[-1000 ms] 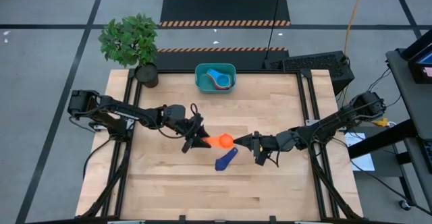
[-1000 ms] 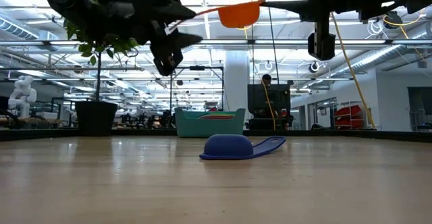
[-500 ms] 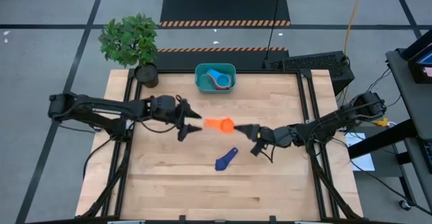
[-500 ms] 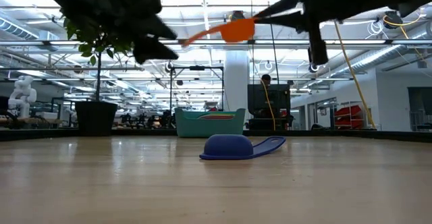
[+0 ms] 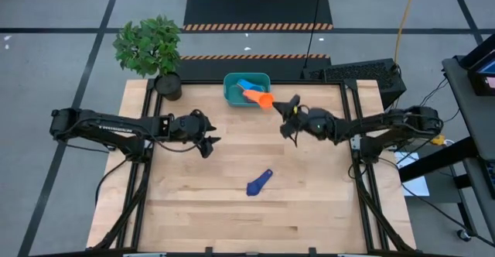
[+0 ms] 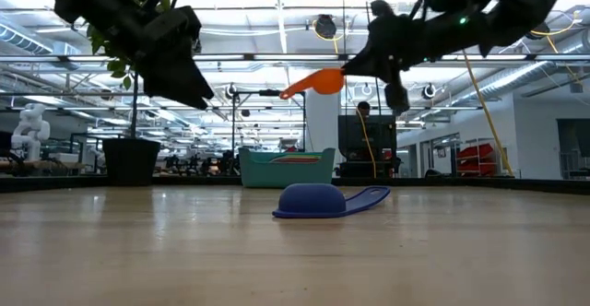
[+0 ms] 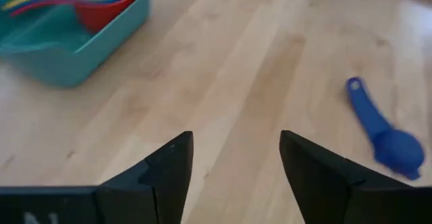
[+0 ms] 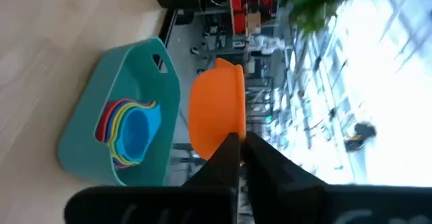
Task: Nest measuring cups in basket
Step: Stack the orange measuring cup on top of the light blue measuring cup in the blue bin
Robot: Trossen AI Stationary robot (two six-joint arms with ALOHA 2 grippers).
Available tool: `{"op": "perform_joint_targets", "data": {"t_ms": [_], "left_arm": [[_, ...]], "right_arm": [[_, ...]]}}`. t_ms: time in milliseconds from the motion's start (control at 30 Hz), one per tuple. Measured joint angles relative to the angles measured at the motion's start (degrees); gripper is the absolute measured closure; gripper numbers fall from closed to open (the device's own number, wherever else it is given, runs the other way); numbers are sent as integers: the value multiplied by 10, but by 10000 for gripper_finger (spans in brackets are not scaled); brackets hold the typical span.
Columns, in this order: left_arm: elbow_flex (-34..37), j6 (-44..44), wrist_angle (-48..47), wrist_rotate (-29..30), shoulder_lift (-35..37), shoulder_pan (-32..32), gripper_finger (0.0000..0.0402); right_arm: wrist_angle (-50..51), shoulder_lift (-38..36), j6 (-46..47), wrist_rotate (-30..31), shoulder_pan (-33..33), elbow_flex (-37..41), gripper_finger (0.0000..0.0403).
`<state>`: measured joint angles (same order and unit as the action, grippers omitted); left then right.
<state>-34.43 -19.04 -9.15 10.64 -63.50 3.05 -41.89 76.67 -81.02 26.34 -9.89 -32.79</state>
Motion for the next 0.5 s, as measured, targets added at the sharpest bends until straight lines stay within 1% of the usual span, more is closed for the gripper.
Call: {"op": "perform_joint_targets", "data": {"t_ms": [33,100,300,500], "left_arm": [[6,4,23,0,-4,-6,181],[21,11,57,0,-8,-16,187],[66,20,173,1,-29,-36,192],[94,3,219,1,-33,-48,192]], "right_arm": [[1,5,16,-10,-15,-4,403],[1,24,32,-10,-38,-14,403],[1,105,34,-11,-83,-65,403],[1,183,37,-9,-104,-118,403]]}}
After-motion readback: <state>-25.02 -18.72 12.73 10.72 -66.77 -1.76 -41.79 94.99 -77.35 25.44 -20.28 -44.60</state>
